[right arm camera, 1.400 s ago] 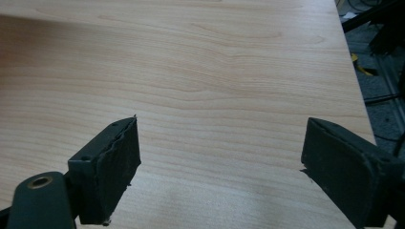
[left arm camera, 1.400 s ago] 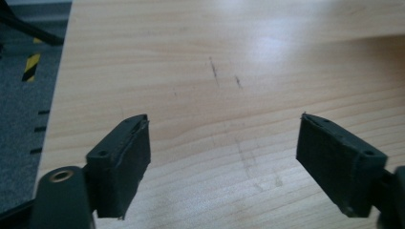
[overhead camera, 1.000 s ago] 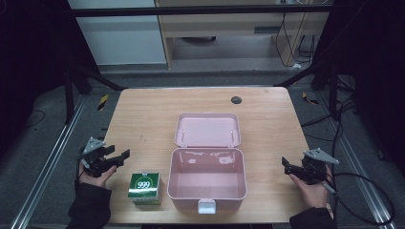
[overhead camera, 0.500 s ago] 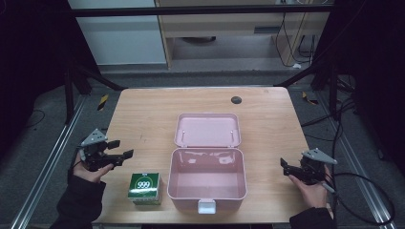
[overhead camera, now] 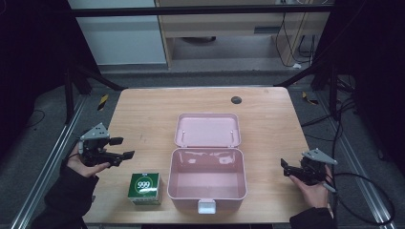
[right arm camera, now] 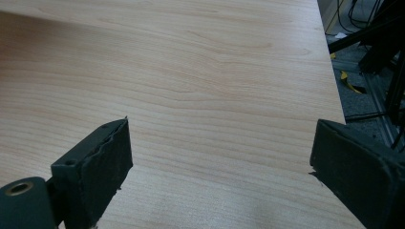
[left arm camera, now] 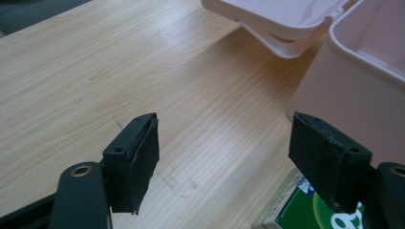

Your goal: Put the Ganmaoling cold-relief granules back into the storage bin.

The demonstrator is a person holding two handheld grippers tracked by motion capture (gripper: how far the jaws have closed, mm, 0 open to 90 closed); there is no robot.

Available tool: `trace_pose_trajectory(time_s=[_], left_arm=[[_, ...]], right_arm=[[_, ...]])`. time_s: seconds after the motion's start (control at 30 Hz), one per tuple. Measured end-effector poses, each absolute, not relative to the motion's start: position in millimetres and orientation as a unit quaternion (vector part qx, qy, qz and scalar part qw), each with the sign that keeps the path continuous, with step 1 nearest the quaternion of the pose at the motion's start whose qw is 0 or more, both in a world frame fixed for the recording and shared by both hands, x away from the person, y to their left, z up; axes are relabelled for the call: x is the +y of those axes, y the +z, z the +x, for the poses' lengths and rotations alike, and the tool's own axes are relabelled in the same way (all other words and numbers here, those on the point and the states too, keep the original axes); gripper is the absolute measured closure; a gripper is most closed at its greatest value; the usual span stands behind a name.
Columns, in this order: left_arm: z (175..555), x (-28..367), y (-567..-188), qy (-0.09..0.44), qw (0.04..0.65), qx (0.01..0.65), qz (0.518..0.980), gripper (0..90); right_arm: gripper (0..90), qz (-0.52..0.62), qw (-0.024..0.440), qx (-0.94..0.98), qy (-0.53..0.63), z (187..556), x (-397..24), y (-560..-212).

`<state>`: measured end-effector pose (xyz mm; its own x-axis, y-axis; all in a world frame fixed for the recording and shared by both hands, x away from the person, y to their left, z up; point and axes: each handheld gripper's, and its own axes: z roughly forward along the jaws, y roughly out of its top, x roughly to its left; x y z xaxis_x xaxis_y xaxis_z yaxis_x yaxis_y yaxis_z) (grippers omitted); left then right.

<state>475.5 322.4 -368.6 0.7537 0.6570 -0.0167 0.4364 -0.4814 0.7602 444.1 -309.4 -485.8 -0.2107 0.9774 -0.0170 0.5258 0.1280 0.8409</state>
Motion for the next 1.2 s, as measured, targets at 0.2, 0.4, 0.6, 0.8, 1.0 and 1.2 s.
trace_pose_trajectory(time_s=[0.2, 0.4, 0.6, 0.8, 1.0, 1.2], left_arm=[[473.6, 318.9, -368.1, 0.131, 0.384, 0.292, 0.866, 22.5], [471.9, 314.7, -370.3, 0.126, 0.362, 0.261, 0.886, 20.9], [471.1, 308.8, -369.3, 0.104, 0.344, 0.224, 0.906, 19.0], [469.1, 302.9, -367.5, 0.093, 0.324, 0.184, 0.923, 16.6], [467.3, 296.5, -367.6, 0.085, 0.308, 0.155, 0.935, 14.8], [462.9, 289.7, -369.2, 0.078, 0.293, 0.120, 0.945, 14.1]], right_arm=[[7.0, 0.546, 0.311, 0.686, 0.368, 443.7, -309.8, -485.4], [6.9, 0.547, 0.311, 0.686, 0.366, 443.8, -309.4, -486.1], [6.5, 0.546, 0.310, 0.688, 0.364, 444.3, -308.5, -487.1], [6.2, 0.546, 0.309, 0.689, 0.363, 444.3, -309.0, -487.7], [5.8, 0.545, 0.308, 0.691, 0.361, 444.5, -308.5, -488.1], [5.5, 0.544, 0.308, 0.693, 0.359, 444.7, -308.2, -488.4]])
